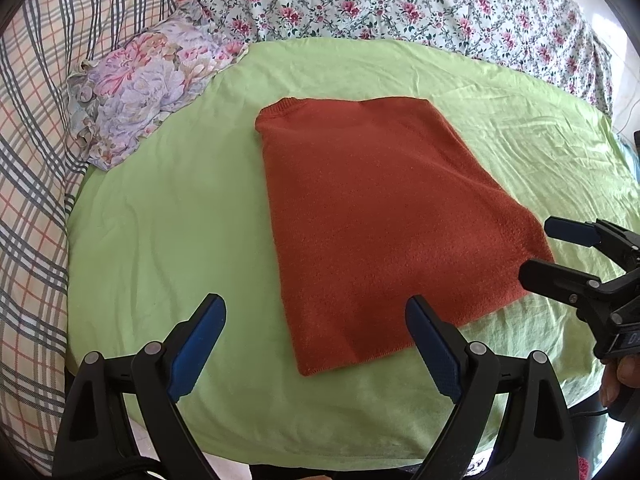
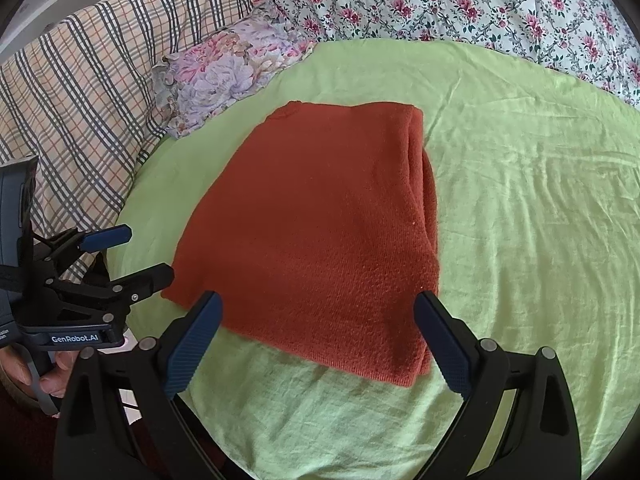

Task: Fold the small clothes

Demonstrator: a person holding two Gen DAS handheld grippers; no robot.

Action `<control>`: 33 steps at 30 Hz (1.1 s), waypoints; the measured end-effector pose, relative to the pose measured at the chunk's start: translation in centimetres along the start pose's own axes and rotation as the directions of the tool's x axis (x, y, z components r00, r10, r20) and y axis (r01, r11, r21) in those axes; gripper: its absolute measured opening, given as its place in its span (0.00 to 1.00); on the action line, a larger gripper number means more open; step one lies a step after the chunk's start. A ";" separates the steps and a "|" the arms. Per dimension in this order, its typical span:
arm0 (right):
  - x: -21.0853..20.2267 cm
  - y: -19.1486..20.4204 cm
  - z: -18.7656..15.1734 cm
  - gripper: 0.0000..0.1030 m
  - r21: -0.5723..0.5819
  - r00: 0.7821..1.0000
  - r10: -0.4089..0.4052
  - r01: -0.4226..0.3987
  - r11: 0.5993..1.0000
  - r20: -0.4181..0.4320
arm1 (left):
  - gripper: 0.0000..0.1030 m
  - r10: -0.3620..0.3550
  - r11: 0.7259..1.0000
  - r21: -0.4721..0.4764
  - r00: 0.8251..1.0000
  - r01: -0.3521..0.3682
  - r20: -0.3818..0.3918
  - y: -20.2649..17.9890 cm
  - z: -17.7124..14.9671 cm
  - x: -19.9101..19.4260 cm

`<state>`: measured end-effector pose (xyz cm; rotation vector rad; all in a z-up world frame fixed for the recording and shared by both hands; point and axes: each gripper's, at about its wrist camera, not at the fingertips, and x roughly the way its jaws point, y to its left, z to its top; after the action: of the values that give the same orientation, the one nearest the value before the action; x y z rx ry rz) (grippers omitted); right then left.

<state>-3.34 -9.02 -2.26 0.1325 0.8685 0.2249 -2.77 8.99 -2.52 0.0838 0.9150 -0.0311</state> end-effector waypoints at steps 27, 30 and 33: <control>1.0 0.8 1.4 0.94 -0.015 1.000 0.003 -0.003 1.000 0.003 | 0.90 -0.013 1.000 -0.013 1.000 0.012 -0.006 0.0 0.9 0.8; 1.0 1.0 1.3 0.94 -0.014 1.000 0.001 -0.001 1.000 0.006 | 0.90 -0.013 1.000 -0.017 1.000 0.013 -0.005 -0.2 0.9 0.6; 1.0 1.0 1.3 0.94 -0.016 1.000 -0.001 0.001 1.000 0.005 | 0.90 -0.012 1.000 -0.017 1.000 0.012 -0.004 -0.2 0.9 0.6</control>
<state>-1.84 -7.88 -1.93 0.1173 0.8619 0.2308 -1.70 8.71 -2.46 0.0626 0.9198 -0.0342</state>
